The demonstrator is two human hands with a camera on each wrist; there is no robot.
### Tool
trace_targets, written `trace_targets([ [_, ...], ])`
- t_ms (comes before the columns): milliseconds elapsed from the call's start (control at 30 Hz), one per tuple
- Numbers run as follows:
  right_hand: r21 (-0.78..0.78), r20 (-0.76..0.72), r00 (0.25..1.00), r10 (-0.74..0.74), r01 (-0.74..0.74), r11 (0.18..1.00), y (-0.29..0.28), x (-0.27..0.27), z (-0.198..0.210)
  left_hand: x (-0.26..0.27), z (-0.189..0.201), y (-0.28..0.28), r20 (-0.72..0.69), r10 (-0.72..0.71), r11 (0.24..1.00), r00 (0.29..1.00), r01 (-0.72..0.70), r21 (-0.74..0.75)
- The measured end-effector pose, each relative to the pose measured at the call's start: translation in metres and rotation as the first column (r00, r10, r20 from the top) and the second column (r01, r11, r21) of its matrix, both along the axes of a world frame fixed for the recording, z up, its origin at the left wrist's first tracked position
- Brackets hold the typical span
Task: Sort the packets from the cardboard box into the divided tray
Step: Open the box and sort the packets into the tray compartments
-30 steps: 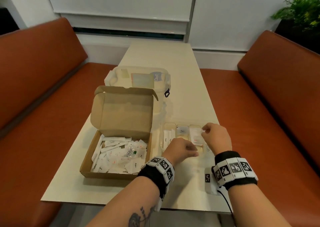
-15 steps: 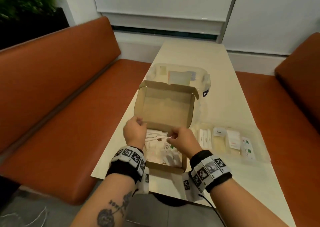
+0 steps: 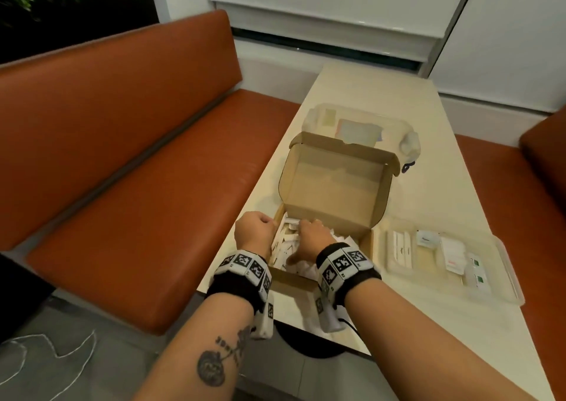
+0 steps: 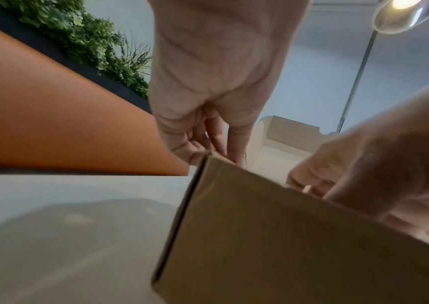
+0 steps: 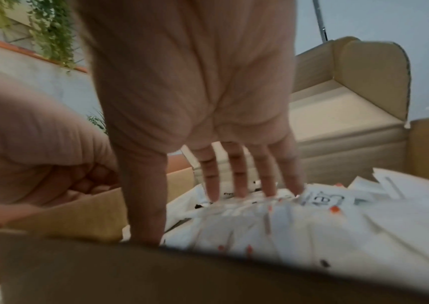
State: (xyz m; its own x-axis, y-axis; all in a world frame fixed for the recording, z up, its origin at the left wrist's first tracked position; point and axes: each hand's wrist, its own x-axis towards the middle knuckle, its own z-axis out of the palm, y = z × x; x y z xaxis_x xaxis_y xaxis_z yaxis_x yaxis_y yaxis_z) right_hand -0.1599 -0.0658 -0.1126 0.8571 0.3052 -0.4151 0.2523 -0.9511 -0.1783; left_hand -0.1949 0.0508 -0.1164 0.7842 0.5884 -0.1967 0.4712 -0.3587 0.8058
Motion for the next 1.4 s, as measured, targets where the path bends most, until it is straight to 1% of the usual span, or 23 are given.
trace_targets([
  [100, -0.045, 0.013, 0.993, -0.12, 0.121, 0.992, -0.003, 0.001, -0.004, 0.0, -0.003, 0.001, 0.008, -0.01, 1.0, 1.0, 0.01, 0.013],
  [200, 0.016, -0.059, 0.972, -0.228, 0.229, 0.973, -0.005, 0.002, -0.003, 0.001, -0.005, 0.002, 0.014, -0.012, 1.0, 1.0, 0.011, 0.009],
  [333, 0.068, -0.131, 0.949, -0.286, 0.296, 0.953, -0.003, 0.001, 0.001, 0.002, -0.005, 0.002, 0.016, -0.015, 1.0, 1.0, 0.014, 0.008],
  [400, 0.07, -0.15, 0.952, -0.266, 0.279, 0.958, -0.001, -0.001, 0.004, 0.002, -0.005, 0.002, 0.017, -0.014, 1.0, 1.0, 0.014, 0.005],
  [533, 0.09, -0.286, 0.941, -0.179, 0.212, 0.973, 0.006, -0.002, 0.007, 0.002, -0.005, 0.003, 0.018, -0.017, 1.0, 1.0, 0.017, -0.013],
  [600, 0.079, -0.317, 0.939, -0.133, 0.166, 0.983, 0.009, -0.003, 0.009, 0.001, -0.004, 0.003, 0.019, -0.018, 1.0, 1.0, 0.018, -0.013],
  [667, 0.069, -0.301, 0.948, -0.102, 0.129, 0.989, 0.011, -0.004, 0.011, 0.001, -0.004, 0.003, 0.02, -0.019, 1.0, 1.0, 0.019, -0.008],
  [767, 0.114, -0.254, 0.966, -0.054, 0.085, 0.99, 0.011, -0.004, 0.011, 0.001, -0.005, 0.003, 0.02, -0.023, 1.0, 1.0, 0.023, 0.004],
  [900, 0.113, -0.217, 0.976, 0.007, 0.018, 0.993, 0.014, -0.005, 0.008, 0.001, -0.005, 0.003, 0.022, -0.027, 0.999, 0.999, 0.026, 0.018],
  [1000, 0.148, -0.224, 0.975, 0.001, 0.033, 0.988, 0.015, -0.005, 0.004, 0.001, -0.005, 0.003, 0.018, -0.029, 0.999, 0.999, 0.029, 0.026],
  [1100, 0.226, -0.205, 0.979, -0.024, 0.071, 0.972, 0.008, -0.001, 0.003, 0.001, -0.004, 0.003, 0.018, -0.039, 0.998, 0.999, 0.038, 0.04],
  [1167, 0.304, -0.179, 0.98, -0.081, 0.134, 0.943, -0.001, 0.003, 0.004, 0.001, -0.004, 0.003, 0.016, -0.042, 0.998, 0.999, 0.041, 0.049],
  [1200, 0.357, -0.17, 0.977, -0.131, 0.185, 0.916, -0.006, 0.006, 0.003, 0.001, -0.004, 0.003, 0.015, -0.043, 0.998, 0.999, 0.043, 0.052],
  [1233, 0.419, -0.169, 0.97, -0.176, 0.232, 0.878, -0.011, 0.008, 0.005, 0.001, -0.004, 0.003, 0.01, -0.043, 0.998, 0.999, 0.042, 0.054],
  [1300, 0.551, -0.202, 0.951, -0.234, 0.308, 0.776, -0.021, 0.013, 0.008, 0.002, -0.004, 0.002, -0.005, -0.038, 0.998, 0.999, 0.038, 0.048],
  [1367, 0.653, -0.25, 0.935, -0.251, 0.355, 0.669, -0.03, 0.016, 0.013, 0.004, -0.003, 0.002, -0.016, -0.032, 0.999, 0.999, 0.033, 0.04],
  [1400, 0.687, -0.258, 0.933, -0.251, 0.36, 0.632, -0.034, 0.016, 0.016, 0.005, -0.003, 0.002, -0.021, -0.027, 0.999, 0.999, 0.028, 0.042],
])
